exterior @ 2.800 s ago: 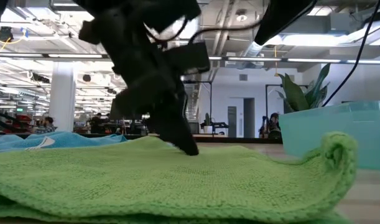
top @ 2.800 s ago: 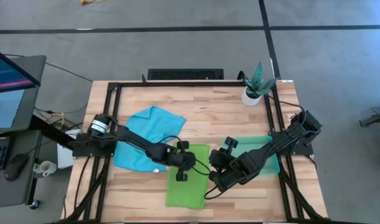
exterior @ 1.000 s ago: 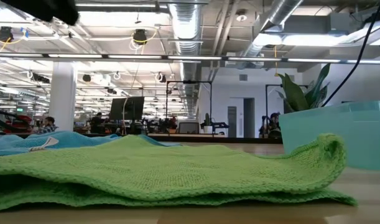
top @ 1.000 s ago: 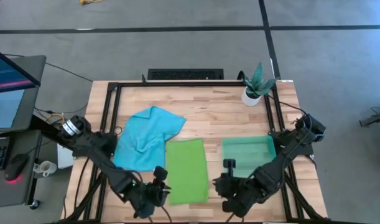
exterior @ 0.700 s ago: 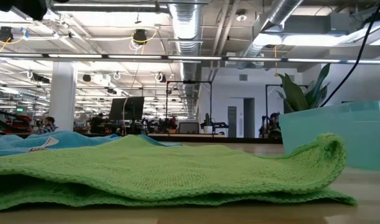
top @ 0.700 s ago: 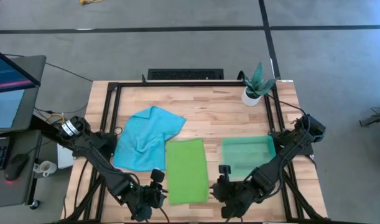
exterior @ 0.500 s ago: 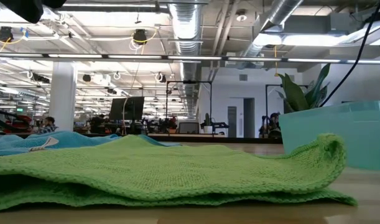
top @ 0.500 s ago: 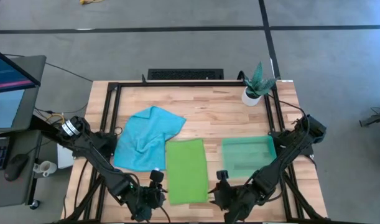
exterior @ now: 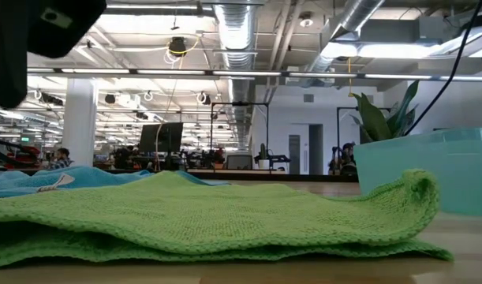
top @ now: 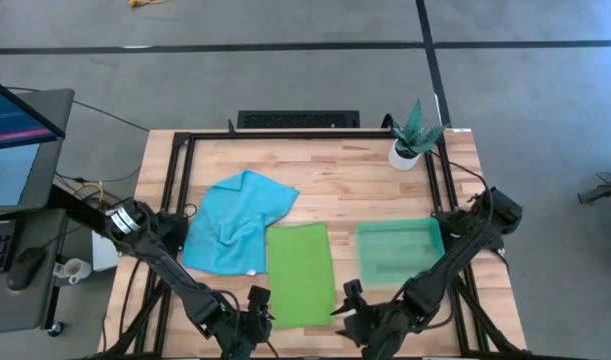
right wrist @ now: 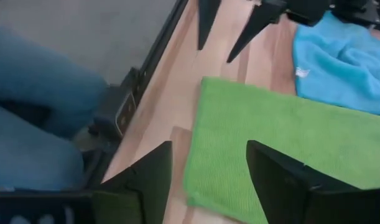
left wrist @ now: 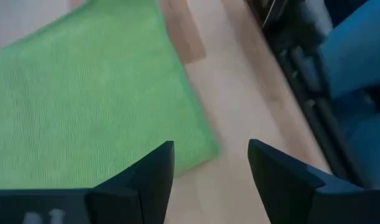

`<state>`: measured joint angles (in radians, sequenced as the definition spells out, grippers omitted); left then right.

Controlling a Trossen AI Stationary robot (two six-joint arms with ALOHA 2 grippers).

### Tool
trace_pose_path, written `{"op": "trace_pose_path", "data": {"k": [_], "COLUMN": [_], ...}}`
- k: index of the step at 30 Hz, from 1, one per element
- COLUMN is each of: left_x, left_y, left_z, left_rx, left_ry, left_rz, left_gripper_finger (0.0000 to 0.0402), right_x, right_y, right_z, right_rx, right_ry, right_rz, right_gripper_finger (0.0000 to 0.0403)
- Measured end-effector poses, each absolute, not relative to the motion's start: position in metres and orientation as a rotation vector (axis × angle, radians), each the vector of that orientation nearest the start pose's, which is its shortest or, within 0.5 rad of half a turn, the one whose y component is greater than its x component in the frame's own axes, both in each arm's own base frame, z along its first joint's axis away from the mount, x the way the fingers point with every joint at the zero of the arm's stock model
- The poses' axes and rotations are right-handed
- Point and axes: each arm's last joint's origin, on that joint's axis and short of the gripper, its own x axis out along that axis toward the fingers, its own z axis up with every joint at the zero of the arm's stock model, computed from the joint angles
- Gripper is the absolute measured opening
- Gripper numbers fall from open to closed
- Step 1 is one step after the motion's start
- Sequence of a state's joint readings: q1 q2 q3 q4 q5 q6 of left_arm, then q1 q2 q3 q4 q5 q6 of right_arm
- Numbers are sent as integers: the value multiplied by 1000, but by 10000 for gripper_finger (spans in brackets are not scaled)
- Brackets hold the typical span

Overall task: Roll microfiber towels into tight, uniform cylinder then place into a basket
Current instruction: Fold the green towel

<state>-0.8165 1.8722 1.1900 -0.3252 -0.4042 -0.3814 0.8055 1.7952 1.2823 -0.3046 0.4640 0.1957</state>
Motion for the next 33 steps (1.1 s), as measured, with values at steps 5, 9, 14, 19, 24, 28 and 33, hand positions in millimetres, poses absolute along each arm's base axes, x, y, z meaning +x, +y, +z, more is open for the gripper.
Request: {"op": "trace_pose_path", "data": {"k": [5, 9, 14, 19, 24, 28, 33], "left_x": [272, 274, 276, 280, 281, 282, 283], "left_y": [-270, -269, -267, -264, -263, -263, -261], "left_z": [156, 154, 154, 147, 134, 136, 127], "left_rx": [223, 238, 245, 240, 249, 235, 232], "left_ry": [868, 875, 875, 897, 937, 921, 947], "left_rz": [-209, -218, -214, -201, -199, -175, -145], "left_gripper_finger": [183, 176, 169, 168, 168, 168, 168], "right_x": [282, 285, 291, 300, 305, 309, 316], "right_y": [273, 276, 278, 276, 272, 268, 257], "right_z": [199, 187, 167, 145, 131, 129, 128], "right_rx": [-361, -375, -392, -400, -405, -377, -312], "right_ry": [745, 763, 799, 826, 867, 895, 932], "right_rz": [256, 254, 250, 230, 217, 243, 198], "right_gripper_finger": [220, 217, 215, 214, 214, 214, 214]}}
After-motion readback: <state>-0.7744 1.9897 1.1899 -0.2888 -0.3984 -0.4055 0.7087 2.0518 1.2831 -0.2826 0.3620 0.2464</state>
